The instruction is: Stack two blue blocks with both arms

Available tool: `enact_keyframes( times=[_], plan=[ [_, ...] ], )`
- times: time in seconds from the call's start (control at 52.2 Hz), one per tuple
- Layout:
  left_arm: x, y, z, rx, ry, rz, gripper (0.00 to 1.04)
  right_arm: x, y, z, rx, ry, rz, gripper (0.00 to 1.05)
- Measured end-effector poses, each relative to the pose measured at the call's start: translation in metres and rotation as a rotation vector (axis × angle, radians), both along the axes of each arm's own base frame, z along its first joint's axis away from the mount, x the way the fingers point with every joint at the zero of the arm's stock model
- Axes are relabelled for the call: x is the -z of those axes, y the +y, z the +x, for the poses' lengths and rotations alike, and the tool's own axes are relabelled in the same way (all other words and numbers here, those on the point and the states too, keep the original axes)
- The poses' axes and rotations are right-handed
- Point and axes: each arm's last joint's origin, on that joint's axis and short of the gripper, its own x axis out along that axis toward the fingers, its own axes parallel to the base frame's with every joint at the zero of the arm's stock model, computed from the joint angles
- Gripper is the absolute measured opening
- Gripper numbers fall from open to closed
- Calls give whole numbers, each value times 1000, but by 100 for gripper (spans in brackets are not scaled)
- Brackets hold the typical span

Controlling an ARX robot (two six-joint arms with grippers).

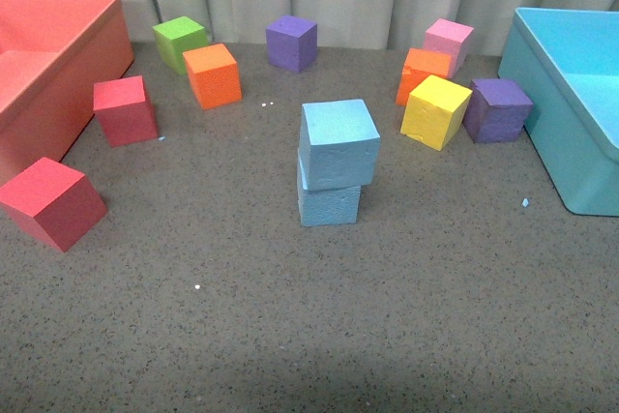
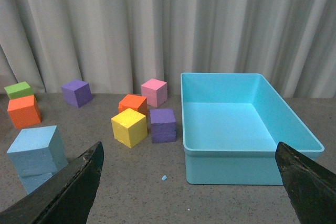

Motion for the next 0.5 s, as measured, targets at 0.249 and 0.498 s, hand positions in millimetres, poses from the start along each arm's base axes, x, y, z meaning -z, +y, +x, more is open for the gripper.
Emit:
enact_keyframes(
  times=[0.249, 0.498],
  plan=[
    [3, 0, -12, 2, 8, 0, 4, 0, 0, 0, 0, 0, 0, 95],
    [3, 0, -12, 2, 7, 0, 13, 0, 0, 0, 0, 0, 0, 95]
  ],
)
